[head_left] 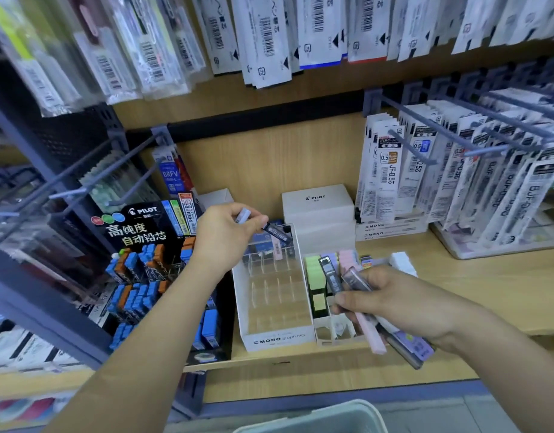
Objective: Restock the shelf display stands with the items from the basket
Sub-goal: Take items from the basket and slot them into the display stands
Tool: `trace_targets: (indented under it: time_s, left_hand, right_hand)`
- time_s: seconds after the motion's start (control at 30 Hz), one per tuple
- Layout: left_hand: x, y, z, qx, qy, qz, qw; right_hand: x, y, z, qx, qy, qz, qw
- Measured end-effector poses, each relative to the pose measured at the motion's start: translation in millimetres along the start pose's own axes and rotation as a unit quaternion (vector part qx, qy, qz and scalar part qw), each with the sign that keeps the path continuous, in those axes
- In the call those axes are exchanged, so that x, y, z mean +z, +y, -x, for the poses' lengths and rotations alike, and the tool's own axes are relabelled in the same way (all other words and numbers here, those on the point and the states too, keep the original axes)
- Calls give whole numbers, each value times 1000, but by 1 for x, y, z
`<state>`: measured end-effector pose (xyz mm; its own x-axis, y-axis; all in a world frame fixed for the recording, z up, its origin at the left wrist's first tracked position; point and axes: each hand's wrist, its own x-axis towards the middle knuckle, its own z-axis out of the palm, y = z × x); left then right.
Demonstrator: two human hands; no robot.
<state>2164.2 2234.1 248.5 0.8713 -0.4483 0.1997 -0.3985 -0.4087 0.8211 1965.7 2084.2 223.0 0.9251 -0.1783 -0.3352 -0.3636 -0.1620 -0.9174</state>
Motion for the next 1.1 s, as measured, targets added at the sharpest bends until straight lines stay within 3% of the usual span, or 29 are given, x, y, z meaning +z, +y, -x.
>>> trace_targets:
  time_s: [0.13, 0.37, 0.7, 0.93, 1.03, 1.1]
  left_hand:
    - [8, -6, -17, 31, 4, -57, 998]
    - [34, -15, -32, 85, -69, -167, 980]
    - [48, -18, -37, 174, -114, -312, 927]
    - [51, -19, -41, 237, -101, -401, 879]
    - [49, -20, -42, 234, -102, -386, 886]
    - [45, -18, -37, 201, -83, -330, 918]
  right_hand:
    - [4, -3, -7, -3, -4, 4, 1000]
    - [5, -4, -14, -7, -5, 23, 1000]
    - [-2, -1, -9, 0, 3, 12, 1000]
    - [-2, -3, -5, 10, 12, -4, 1000]
    - [-1, -4, -4, 16, 9, -32, 999]
    - [1, -6, -3, 16, 13, -54, 998]
